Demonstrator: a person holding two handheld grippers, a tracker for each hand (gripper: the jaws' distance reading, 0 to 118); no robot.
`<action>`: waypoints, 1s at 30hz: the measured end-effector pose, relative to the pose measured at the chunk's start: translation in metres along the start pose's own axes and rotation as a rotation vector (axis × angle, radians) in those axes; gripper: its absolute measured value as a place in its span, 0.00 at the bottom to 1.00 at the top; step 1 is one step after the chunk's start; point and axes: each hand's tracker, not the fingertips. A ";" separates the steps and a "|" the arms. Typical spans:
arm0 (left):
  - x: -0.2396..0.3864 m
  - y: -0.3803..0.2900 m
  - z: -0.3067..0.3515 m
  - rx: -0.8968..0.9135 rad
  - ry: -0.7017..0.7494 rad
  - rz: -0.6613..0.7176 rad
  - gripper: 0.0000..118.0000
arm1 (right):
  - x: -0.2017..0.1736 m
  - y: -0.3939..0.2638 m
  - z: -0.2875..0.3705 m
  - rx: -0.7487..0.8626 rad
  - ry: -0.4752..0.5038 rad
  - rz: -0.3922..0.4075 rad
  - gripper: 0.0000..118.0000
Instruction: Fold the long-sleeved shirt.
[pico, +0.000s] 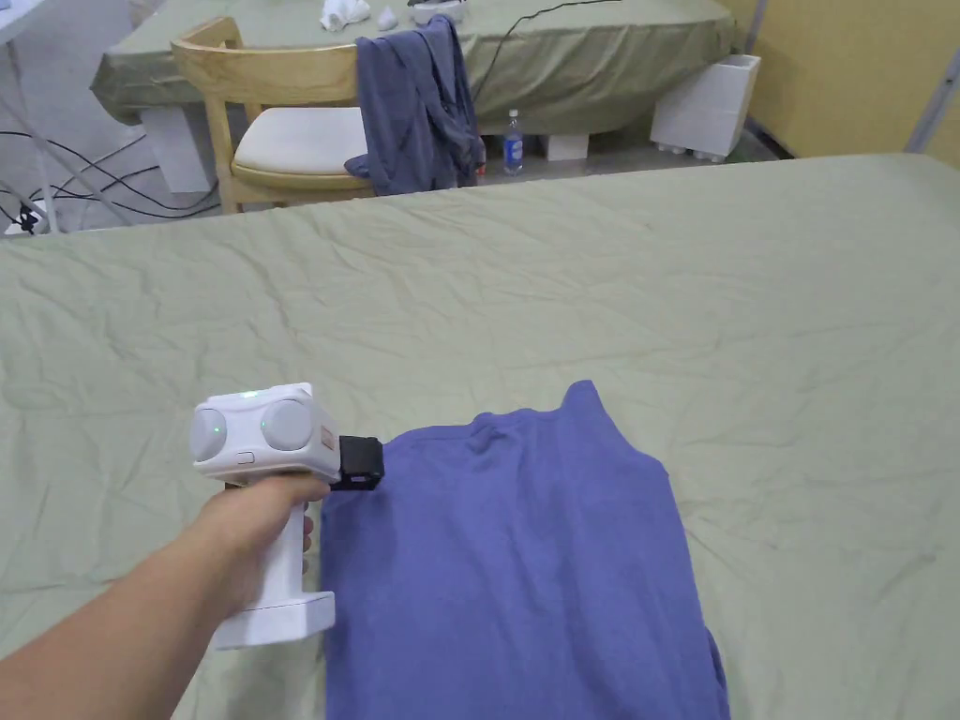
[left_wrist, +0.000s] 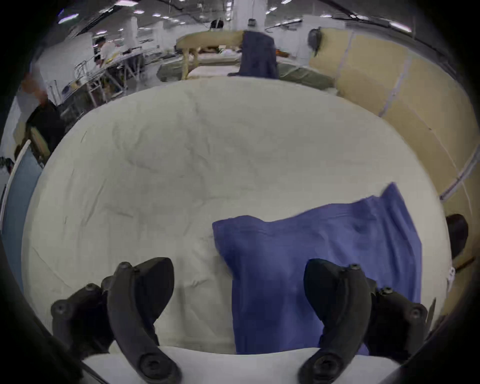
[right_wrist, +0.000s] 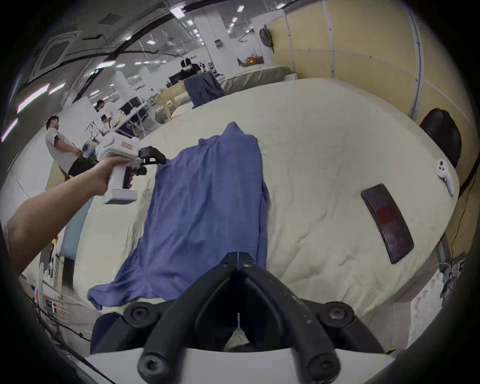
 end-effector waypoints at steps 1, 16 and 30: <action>-0.001 -0.001 -0.004 -0.001 -0.006 0.009 0.78 | 0.002 -0.002 -0.002 -0.015 0.001 0.002 0.02; 0.000 -0.011 0.105 0.178 -0.138 -0.015 0.01 | 0.012 -0.015 -0.067 -0.225 -0.039 -0.290 0.91; -0.062 -0.023 0.258 0.287 -0.185 0.105 0.01 | -0.015 -0.017 -0.029 -0.176 0.101 -0.197 0.04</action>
